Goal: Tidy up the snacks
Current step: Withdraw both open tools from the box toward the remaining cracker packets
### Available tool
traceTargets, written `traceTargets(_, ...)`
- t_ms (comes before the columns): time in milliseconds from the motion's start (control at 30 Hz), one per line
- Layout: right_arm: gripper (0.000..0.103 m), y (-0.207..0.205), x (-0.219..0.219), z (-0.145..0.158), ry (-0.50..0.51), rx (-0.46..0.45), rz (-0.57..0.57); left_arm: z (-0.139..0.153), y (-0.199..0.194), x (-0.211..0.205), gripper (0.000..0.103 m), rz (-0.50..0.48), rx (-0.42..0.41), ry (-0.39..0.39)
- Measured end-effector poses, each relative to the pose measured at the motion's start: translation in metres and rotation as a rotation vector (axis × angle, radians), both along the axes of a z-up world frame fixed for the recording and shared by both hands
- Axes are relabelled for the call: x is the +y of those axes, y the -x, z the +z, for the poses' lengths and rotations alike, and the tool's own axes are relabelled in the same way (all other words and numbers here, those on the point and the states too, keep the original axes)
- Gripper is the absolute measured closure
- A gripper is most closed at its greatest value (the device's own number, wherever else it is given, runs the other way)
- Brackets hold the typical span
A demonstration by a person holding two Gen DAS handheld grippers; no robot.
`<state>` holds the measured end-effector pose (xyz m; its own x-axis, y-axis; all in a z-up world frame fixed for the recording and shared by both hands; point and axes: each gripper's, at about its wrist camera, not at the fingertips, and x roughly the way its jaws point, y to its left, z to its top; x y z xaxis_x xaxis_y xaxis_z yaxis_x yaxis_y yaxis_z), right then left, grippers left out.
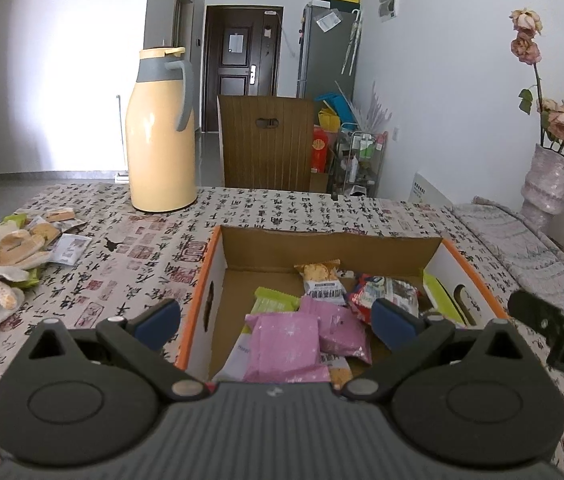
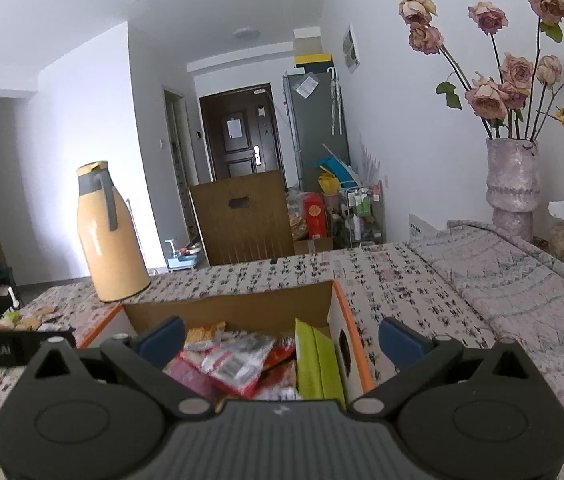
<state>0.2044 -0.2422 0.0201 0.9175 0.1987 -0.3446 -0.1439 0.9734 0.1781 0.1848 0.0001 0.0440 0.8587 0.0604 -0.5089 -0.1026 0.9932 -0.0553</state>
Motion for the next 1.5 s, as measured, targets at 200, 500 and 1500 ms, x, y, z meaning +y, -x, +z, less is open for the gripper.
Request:
traceTargets(200,0.000,0.024,-0.003,-0.011,0.026,0.037,0.011,-0.006,0.022,0.002,0.000,-0.015,0.011,-0.010)
traceTargets(500,0.000,0.055,-0.004,-0.032,0.080,0.092,0.023,-0.019,0.047,0.006,0.000,-0.040,0.040,-0.013)
traceTargets(1500,0.000,0.052,0.002,-0.100,0.189,0.381,-0.041,-0.049,0.083,0.007,0.000,-0.097,0.106,-0.015)
